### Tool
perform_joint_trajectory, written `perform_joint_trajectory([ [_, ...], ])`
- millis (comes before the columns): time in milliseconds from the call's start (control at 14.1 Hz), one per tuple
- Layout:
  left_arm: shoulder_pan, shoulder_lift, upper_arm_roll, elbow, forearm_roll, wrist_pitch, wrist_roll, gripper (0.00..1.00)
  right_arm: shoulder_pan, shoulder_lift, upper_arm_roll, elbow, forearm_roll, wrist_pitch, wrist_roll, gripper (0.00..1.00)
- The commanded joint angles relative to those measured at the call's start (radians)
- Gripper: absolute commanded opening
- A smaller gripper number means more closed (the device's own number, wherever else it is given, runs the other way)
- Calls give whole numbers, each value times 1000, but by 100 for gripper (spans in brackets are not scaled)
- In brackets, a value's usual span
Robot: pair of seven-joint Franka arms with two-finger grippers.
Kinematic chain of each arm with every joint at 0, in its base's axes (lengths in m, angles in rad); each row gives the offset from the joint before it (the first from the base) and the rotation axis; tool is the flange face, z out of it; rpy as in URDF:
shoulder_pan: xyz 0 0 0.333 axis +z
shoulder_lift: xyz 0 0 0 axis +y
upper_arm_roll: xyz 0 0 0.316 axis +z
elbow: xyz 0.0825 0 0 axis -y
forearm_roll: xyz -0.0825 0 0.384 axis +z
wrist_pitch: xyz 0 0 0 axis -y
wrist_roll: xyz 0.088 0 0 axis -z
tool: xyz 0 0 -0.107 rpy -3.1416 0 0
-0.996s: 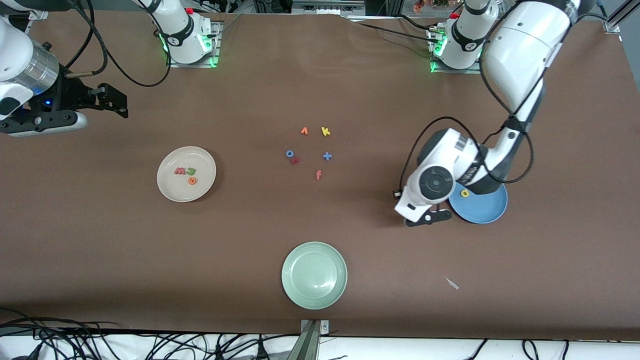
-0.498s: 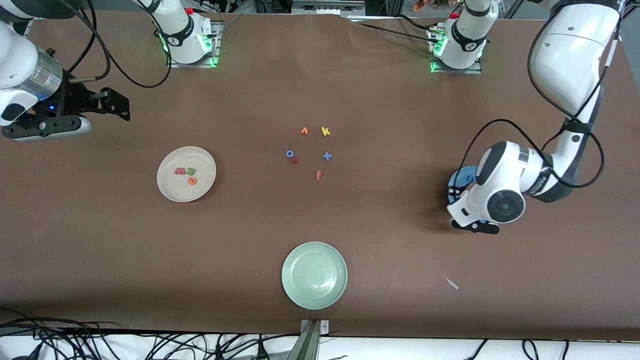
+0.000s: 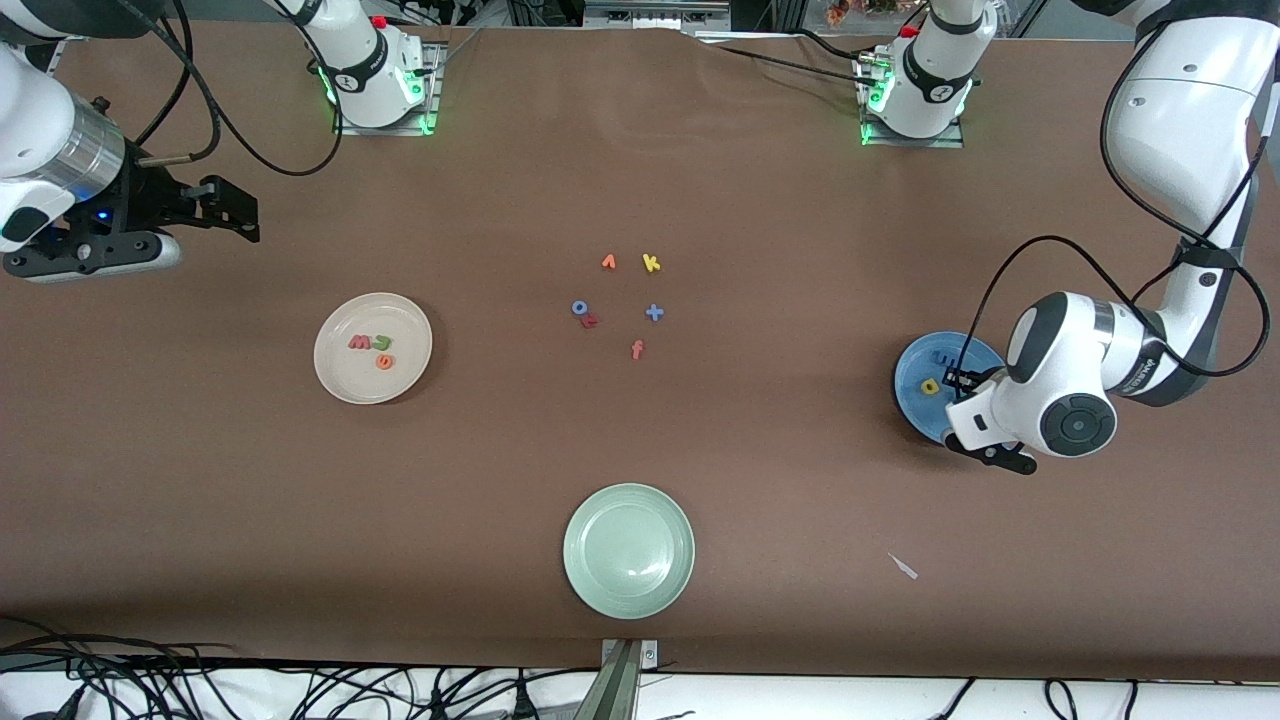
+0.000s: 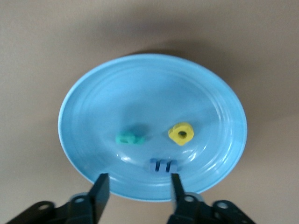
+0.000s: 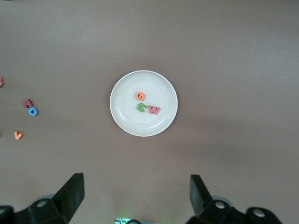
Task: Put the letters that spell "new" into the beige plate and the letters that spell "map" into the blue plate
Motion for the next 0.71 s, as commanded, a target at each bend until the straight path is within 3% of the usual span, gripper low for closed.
perform_joint_trajectory([
  [0, 7, -23, -12, 26, 13, -40, 24, 100, -6, 5, 5, 19, -15, -4, -3, 100],
  [213, 10, -52, -15, 39, 6, -72, 13, 100, -6, 5, 5, 19, -17, -4, -3, 100],
  [427, 15, -84, -18, 39, 6, -77, -137, 100, -6, 5, 5, 19, -15, -4, -3, 100],
  [640, 19, -168, -11, 16, -7, -75, -148, 100, -8, 5, 4, 19, -15, -4, -5, 100],
])
